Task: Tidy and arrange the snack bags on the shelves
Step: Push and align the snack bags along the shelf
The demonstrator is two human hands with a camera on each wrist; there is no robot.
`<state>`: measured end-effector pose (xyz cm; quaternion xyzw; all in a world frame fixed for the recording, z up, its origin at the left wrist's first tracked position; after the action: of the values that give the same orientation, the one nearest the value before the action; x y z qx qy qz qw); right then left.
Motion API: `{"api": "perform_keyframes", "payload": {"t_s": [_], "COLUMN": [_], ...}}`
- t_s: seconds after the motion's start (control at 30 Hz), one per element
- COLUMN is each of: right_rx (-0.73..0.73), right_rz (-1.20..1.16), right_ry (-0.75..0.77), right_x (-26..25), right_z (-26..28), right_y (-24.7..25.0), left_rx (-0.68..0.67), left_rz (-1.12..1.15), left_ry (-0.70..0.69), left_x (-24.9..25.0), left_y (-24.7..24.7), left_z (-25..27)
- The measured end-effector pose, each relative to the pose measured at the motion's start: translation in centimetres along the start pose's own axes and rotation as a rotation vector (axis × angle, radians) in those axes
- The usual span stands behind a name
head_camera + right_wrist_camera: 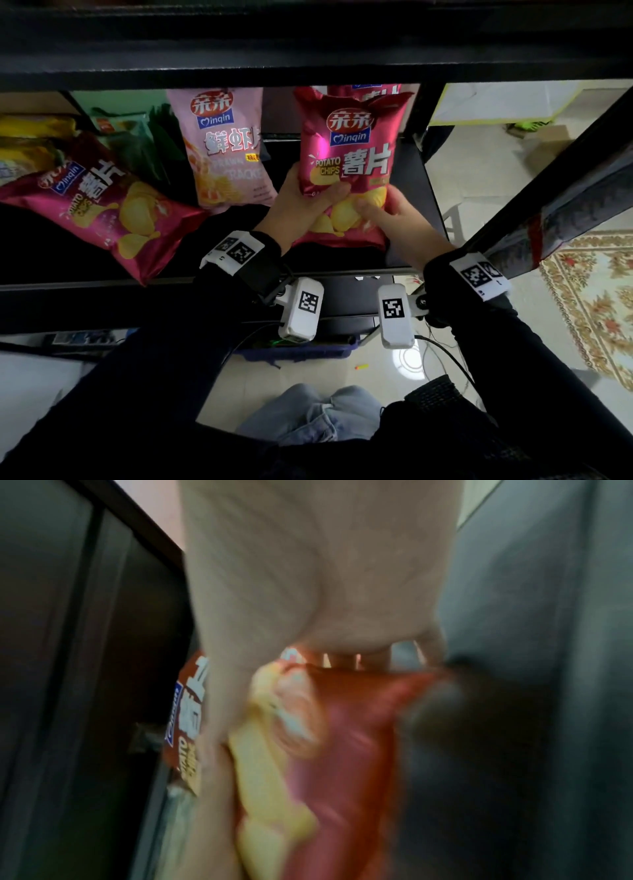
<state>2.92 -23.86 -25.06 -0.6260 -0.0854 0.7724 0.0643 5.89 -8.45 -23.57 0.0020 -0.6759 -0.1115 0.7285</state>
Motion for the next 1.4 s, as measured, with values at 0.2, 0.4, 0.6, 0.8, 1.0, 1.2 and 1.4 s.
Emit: {"api": "perform_keyframes", "payload": {"t_s": [0.2, 0.4, 0.6, 0.8, 1.0, 1.2, 1.4], "right_rx": [-0.042, -0.094, -0.046, -0.068, -0.106, -0.063, -0.049], "right_rz": [-0.206, -0.208, -0.257, -0.266, -0.299, -0.288, -0.297], "right_ry": [0.071, 0.044, 0.085, 0.073, 0.044, 0.018, 0.073], "right_x": [-1.2, -0.5, -1.1, -1.0, -0.9, -0.6, -0.8], "right_z": [0.0, 0.3, -0.1, -0.3, -0.1, 0.2, 0.9], "right_y": [-0.3, -0.8, -0.8, -1.0, -1.1, -0.7, -0.7], "left_rx": [-0.152, -0.053, -0.097, -0.132, -0.095, -0.115, -0.102], "left_rz": [0.078, 0.145, 0.146, 0.183, 0.159, 0.201, 0.261], "left_ry": [0.058, 0.066, 0.117, 0.115, 0.099, 0.121, 0.084], "left_x": [0.1, 0.4, -0.1, 0.4, 0.5, 0.3, 0.9], "left_y": [-0.7, 0.1, -0.1, -0.1, 0.3, -0.4, -0.6], "left_z": [0.9, 0.8, 0.6, 0.5, 0.4, 1.0, 1.5]}}
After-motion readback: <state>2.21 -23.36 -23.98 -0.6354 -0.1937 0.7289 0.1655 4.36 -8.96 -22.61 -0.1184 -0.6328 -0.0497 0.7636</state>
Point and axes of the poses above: each hand's wrist, its own z-axis away from the middle knuckle, its own y-axis out of the back of the hand, x = y × z, the point moved 4 cm from there along -z, towards the middle knuckle, and after that the axes turned 9 degrees about -z, right-handed, at the moved point
